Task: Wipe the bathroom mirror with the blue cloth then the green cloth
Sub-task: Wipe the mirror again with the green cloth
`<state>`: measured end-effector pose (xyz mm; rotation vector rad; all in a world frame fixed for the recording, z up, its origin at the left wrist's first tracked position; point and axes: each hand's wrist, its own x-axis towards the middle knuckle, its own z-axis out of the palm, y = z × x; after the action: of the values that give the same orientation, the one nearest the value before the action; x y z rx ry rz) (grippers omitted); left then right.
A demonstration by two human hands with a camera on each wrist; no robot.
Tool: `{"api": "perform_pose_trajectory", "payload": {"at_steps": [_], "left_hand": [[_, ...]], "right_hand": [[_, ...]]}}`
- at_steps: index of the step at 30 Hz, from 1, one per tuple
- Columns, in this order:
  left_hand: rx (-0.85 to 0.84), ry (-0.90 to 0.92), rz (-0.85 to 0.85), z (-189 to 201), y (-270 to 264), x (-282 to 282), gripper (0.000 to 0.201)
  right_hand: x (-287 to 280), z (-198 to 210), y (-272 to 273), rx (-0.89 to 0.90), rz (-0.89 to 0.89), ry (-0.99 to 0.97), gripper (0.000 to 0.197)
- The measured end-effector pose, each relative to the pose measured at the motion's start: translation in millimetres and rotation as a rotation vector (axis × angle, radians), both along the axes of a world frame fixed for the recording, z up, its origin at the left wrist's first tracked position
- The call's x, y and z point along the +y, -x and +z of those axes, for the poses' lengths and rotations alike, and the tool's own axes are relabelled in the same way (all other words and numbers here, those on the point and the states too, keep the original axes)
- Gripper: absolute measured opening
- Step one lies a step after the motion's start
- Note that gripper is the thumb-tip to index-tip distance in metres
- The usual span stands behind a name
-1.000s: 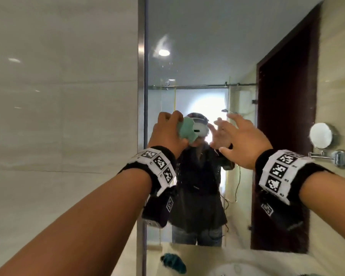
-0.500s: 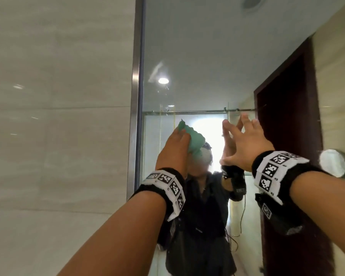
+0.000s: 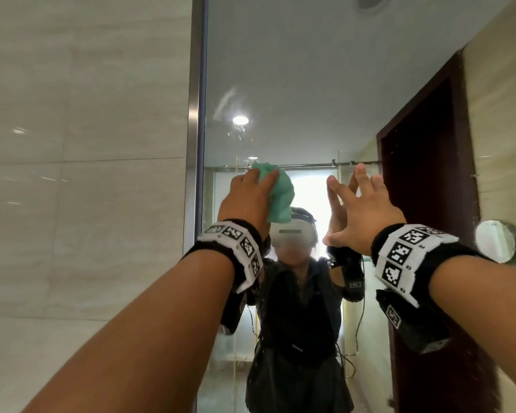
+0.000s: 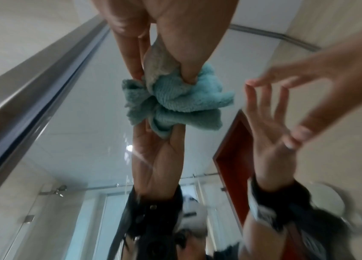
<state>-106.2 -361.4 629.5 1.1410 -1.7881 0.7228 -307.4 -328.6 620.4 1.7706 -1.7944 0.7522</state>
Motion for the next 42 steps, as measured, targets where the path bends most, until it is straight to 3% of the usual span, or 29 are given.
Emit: {"api": "perform_pose_trajectory", "payload": {"at_steps": [2,4,9,14,17,21,23,27,29,31,36,39,42], "left_hand": [[0.054,0.038,-0.024,13,2,-1,0.056],[-0.013,0.045,0.024,7,7,-1,0.048],[-0.241,0.001,0.080,-36,5,-9,0.063],[-0.360,-0.021,0.129,-30,-10,1,0.072],[-0.210,-0.027,0.186,-2,-20,3,0.074],[0.071,-0.014,0.222,28,-20,0,0.052],[0.038,0.001,0.178,17,-11,-2,0.054],[-0.232,0.031,0.059,-24,4,-1,0.062],[-0.304,0.037,0.067,-20,-3,-4,0.067],[-0.201,0.043,0.078,-2,-16,-5,0.065],[0.114,0.060,0.144,65,-25,-6,0.029],[0.078,0.087,0.073,73,2,-7,0.036],[-0.132,0.163,-0.002,50,30,-11,0.045]], "right_hand": [[-1,0,1,0.001,0.005,0.004,0.117],[0,0,1,0.002,0.004,0.004,0.117],[3,1,-2,-0.010,-0.002,-0.006,0.115],[3,0,-2,-0.020,0.001,-0.006,0.116],[3,0,-1,-0.015,0.001,-0.008,0.115],[1,0,0,-0.007,-0.001,0.025,0.115],[1,0,-1,-0.004,-0.008,0.030,0.115],[4,0,-3,-0.003,-0.015,0.028,0.113],[4,-1,-3,-0.009,-0.017,0.029,0.113],[5,-1,-4,-0.013,-0.017,0.017,0.113],[6,-1,-3,-0.011,-0.006,-0.014,0.113],[6,0,-2,-0.012,0.003,-0.011,0.113],[5,0,-2,-0.007,0.003,-0.005,0.113]]}}
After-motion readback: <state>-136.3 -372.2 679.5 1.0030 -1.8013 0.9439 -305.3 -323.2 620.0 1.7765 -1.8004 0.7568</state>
